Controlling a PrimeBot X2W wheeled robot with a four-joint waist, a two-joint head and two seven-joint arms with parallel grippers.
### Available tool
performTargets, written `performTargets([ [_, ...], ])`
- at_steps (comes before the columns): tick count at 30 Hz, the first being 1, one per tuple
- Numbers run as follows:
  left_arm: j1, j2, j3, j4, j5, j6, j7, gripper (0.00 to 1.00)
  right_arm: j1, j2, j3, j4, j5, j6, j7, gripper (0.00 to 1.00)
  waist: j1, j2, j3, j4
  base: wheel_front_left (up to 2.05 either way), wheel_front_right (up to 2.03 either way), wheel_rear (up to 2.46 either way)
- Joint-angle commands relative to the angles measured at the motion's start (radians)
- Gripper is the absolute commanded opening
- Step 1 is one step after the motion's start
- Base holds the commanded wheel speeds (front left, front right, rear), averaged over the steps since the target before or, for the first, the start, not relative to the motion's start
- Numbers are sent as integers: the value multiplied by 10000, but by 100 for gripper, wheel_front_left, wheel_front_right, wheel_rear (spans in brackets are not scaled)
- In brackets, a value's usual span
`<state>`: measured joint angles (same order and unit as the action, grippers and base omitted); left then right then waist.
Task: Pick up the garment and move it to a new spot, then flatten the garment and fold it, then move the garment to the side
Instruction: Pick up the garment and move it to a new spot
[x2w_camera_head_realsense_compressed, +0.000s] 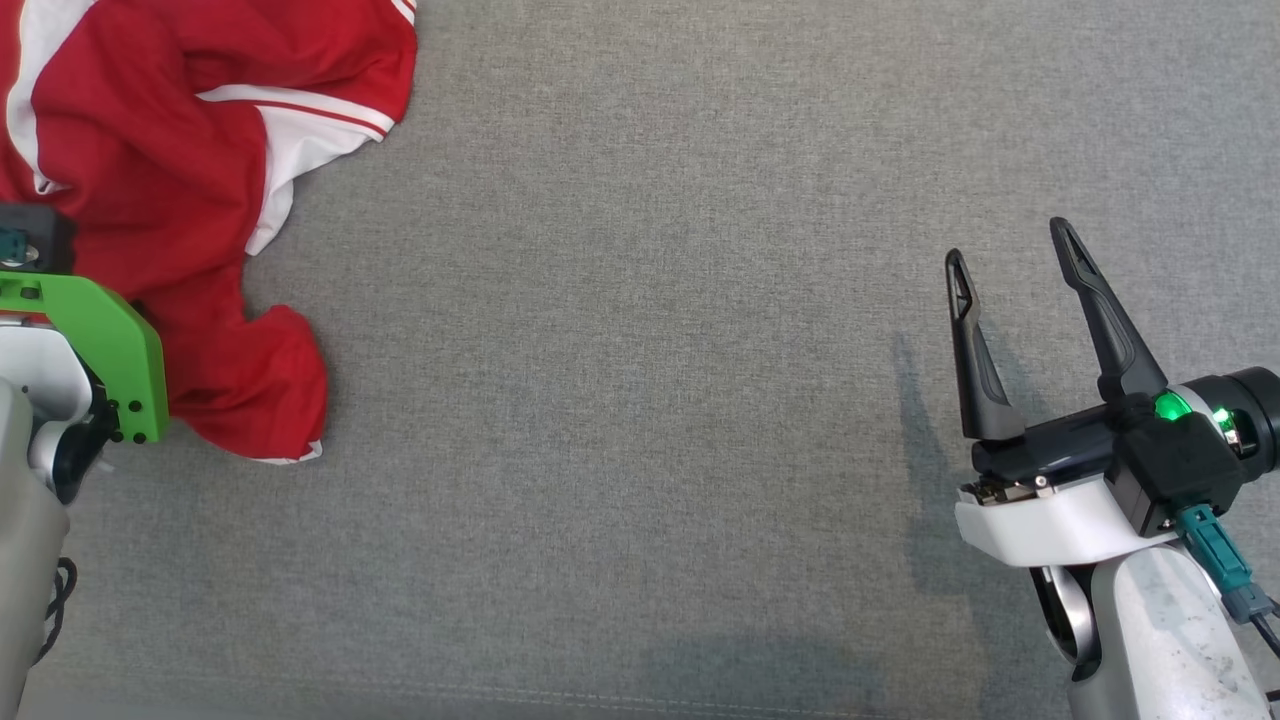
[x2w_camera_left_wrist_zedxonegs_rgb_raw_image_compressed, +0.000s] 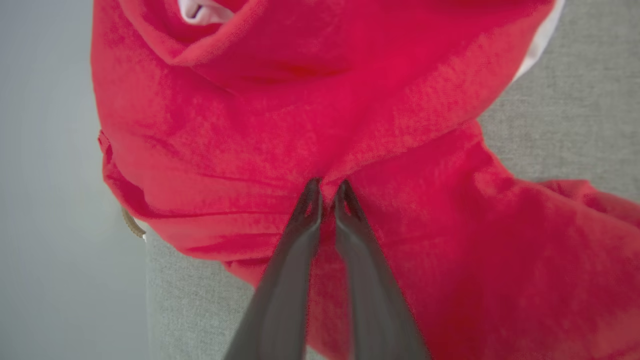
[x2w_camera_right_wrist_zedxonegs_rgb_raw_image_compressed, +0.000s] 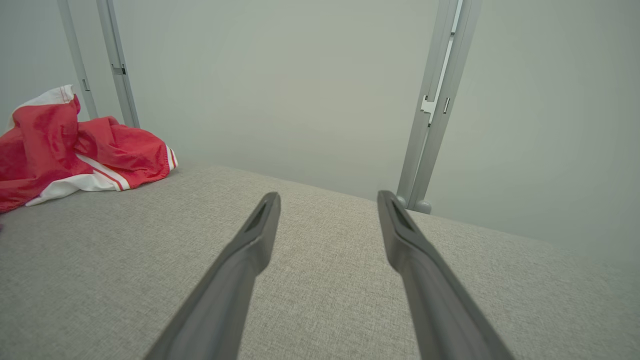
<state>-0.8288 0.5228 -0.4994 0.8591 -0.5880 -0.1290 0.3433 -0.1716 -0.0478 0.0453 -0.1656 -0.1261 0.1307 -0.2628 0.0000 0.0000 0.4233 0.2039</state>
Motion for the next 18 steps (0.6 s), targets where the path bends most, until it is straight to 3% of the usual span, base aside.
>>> performTargets([
  [1,-182,-53,-81,104,58,-17,-184,0,-147,-47,-4,-30,49,1,-35,100,0,0,-24,-4,0,0,0],
  [18,-1157,583,-612,280,82,-18,-2186,0,170,-47,-216,98,354,1,-35,100,0,0,-779,282,0,0,0],
])
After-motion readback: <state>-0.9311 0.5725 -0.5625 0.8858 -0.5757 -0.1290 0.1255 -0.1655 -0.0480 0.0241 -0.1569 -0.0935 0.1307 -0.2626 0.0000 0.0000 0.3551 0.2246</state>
